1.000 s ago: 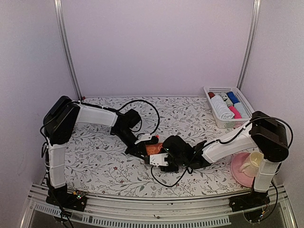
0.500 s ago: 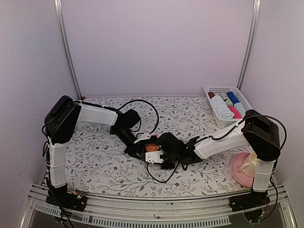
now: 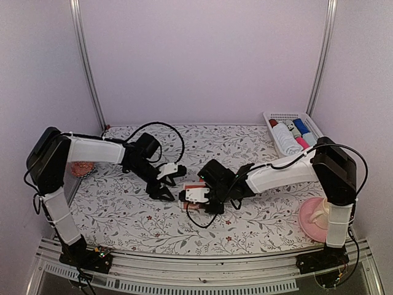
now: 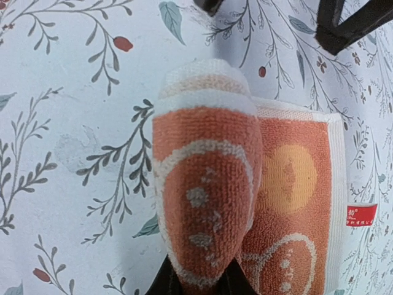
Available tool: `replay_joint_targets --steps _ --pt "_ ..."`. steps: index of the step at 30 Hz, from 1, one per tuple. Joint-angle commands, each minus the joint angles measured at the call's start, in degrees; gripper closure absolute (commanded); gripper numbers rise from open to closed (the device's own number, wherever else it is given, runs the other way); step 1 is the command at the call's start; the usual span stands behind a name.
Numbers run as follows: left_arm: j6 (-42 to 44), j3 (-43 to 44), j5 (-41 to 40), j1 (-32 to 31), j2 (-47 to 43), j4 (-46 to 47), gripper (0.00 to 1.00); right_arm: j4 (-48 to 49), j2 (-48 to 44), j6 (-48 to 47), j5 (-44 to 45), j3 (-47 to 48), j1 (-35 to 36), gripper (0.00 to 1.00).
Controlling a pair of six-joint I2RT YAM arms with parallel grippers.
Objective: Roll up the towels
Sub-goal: Roll the towel at the center of the board.
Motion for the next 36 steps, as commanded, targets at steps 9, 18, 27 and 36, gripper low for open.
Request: replay_joint_targets --steps 9,18,27,36 --pt "5.2 -25.3 -6.9 -0.3 -17.8 35.1 0.34 -22.4 7.1 8.5 -22.2 13.7 -2.7 0.84" --pt "12.6 -40.3 -5.5 -1.1 -28.4 46.7 0.38 -28.5 13.2 14.6 -27.8 21.7 -4.6 0.84" --pt "16.6 -47.4 -13.0 -8.9 -31.4 54.8 0.41 -30.6 16.8 16.8 -35.2 26.4 -7.5 0.82" --pt "17.2 -45.0 -26.4 -18.4 -22.5 63.2 0.42 -30.8 19.7 18.1 -40.2 28.8 -8.4 0.82"
